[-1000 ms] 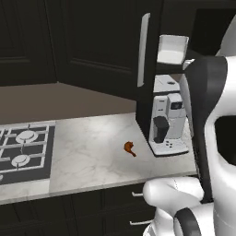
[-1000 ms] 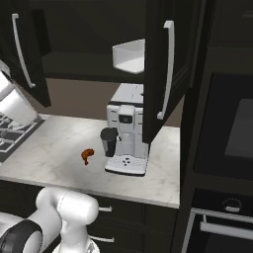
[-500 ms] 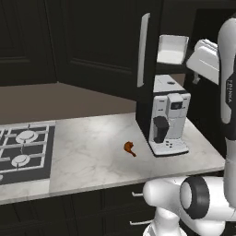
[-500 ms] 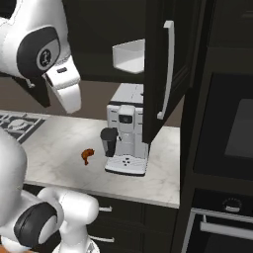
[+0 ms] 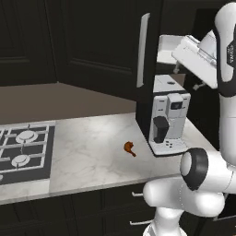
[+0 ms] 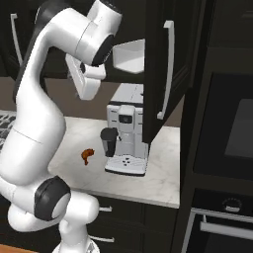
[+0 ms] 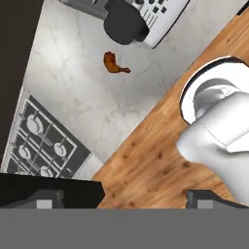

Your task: Retrieve the tupperware from the cabinet, then place the raw meat into the tupperware to avoid contamination.

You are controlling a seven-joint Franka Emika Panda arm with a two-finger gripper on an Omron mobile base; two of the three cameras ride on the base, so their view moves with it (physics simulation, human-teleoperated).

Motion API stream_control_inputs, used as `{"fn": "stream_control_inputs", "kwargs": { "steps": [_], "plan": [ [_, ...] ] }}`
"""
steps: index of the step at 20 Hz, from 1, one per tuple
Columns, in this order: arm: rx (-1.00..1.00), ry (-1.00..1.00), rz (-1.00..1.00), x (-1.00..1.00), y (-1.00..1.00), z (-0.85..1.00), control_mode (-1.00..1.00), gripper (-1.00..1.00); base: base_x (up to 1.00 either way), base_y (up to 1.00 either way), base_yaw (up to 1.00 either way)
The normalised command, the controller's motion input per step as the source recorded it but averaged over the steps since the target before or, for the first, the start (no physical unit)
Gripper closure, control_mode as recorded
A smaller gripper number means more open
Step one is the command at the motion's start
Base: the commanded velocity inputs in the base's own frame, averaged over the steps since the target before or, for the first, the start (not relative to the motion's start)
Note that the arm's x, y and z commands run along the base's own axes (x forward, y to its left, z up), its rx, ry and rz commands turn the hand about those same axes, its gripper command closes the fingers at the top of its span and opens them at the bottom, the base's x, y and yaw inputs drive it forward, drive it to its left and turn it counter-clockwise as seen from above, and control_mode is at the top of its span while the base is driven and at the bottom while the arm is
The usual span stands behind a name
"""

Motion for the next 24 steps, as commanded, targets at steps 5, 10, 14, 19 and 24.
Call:
{"fn": "stream_control_inputs", "kwargs": {
  "steps": [5,10,14,19,24],
  "plan": [
    [0.32,0.25,0.00,0.72,0.28,-0.15,-1.00,-1.00,0.00,0.00,0.00],
    [0.38,0.33,0.03,0.53,0.39,-0.05,-1.00,-1.00,0.00,0.00,0.00],
    [0.39,0.31,0.08,0.32,0.46,-0.03,-1.00,-1.00,0.00,0.00,0.00],
    [0.25,0.32,0.22,0.22,0.53,-0.02,-1.00,-1.00,0.00,0.00,0.00],
    [0.15,0.26,0.25,0.05,0.60,-0.05,-1.00,-1.00,0.00,0.00,0.00]
  ]
}}
